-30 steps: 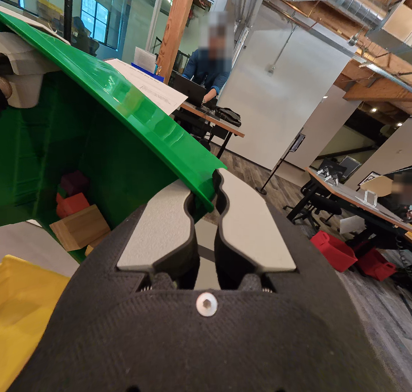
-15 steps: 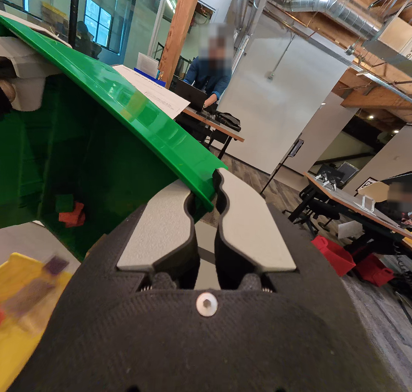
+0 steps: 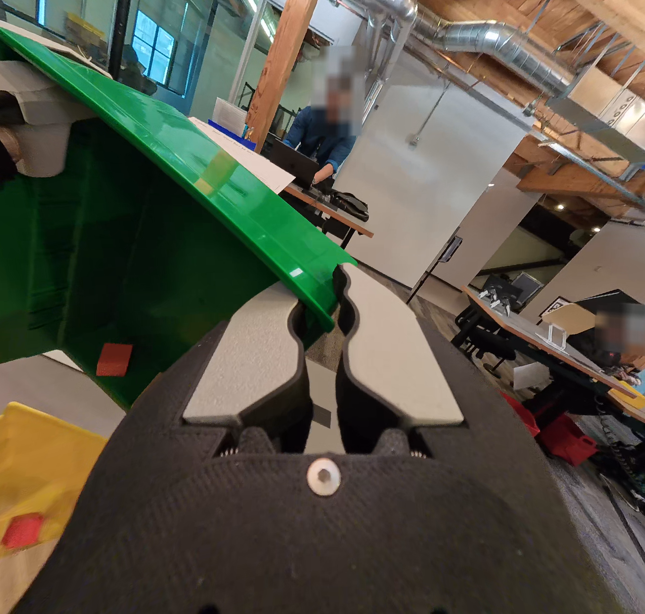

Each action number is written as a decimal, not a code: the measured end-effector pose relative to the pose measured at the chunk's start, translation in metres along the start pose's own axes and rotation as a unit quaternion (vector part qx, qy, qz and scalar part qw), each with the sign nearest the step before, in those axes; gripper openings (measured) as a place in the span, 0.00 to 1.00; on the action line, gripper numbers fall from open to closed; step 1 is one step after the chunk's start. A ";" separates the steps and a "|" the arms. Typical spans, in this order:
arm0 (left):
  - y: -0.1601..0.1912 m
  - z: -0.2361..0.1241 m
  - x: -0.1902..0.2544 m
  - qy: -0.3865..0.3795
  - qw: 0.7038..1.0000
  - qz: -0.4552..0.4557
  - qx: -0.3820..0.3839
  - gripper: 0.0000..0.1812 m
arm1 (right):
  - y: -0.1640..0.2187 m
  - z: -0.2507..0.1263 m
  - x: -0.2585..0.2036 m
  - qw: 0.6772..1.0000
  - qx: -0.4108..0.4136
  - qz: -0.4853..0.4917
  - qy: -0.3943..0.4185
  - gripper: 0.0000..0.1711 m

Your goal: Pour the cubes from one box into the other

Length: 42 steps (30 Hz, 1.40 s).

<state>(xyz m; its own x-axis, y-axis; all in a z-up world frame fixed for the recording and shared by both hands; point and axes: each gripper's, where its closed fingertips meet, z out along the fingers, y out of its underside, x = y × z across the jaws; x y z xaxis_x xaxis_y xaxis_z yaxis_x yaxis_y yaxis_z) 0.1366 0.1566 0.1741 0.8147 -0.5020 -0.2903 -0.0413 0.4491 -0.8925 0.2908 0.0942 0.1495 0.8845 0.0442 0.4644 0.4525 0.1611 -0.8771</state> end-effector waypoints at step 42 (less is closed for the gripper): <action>-0.014 -0.024 -0.026 -0.016 0.999 -0.026 0.028 0.04 | -0.039 -0.008 -0.021 0.999 0.018 -0.040 -0.001 0.05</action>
<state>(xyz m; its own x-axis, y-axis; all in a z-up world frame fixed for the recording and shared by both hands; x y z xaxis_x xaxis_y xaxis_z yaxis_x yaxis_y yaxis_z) 0.1020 0.1454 0.1862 0.8328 -0.5022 -0.2328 0.0330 0.4648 -0.8848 0.2558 0.0790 0.1730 0.8458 0.0321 0.5326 0.5168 0.1993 -0.8326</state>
